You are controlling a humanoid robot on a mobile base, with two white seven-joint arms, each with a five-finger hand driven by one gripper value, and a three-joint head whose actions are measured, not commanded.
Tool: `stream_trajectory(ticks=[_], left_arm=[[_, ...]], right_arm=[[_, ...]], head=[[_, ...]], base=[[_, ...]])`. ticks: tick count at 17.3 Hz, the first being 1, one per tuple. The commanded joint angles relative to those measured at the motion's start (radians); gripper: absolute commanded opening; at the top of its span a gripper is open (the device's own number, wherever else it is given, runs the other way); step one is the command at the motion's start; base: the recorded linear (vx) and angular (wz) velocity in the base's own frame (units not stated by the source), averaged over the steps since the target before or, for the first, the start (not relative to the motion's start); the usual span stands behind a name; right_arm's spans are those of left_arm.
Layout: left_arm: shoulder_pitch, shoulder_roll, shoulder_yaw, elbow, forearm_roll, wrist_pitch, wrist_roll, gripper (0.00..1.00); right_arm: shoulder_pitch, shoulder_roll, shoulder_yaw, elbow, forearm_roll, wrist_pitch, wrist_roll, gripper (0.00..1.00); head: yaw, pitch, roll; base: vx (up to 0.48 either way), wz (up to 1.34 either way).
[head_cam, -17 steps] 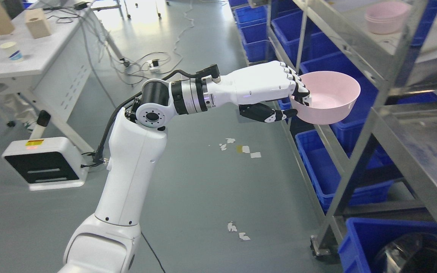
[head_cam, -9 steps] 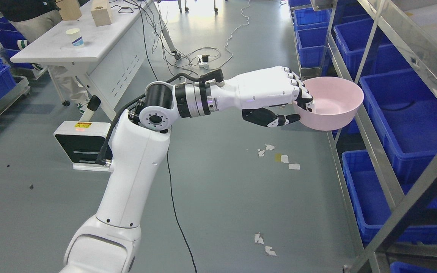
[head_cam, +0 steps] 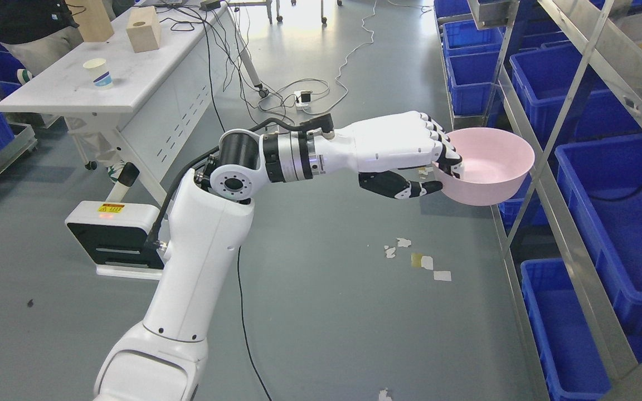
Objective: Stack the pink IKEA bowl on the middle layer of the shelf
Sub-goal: 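Hold the pink bowl in the left hand while turning toward the other shelf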
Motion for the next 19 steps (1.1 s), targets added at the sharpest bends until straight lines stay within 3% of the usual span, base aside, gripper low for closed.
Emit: stream_trajectory(ticks=[1, 19], left_arm=[[0.016, 0.017, -0.039, -0.001, -0.001, -0.001, 0.000, 0.03], [0.034, 0.017, -0.070, -0.001, -0.007, -0.001, -0.002, 0.03]], right_arm=[[0.003, -0.017, 0.000, -0.017, 0.000, 0.000, -0.005, 1.00], [0.003, -0.017, 0.000, -0.017, 0.000, 0.000, -0.005, 1.00]], head=[[0.0000, 0.000, 0.000], [0.0000, 0.000, 0.000]], base=[[0.342, -0.05], [0.360, -0.01]])
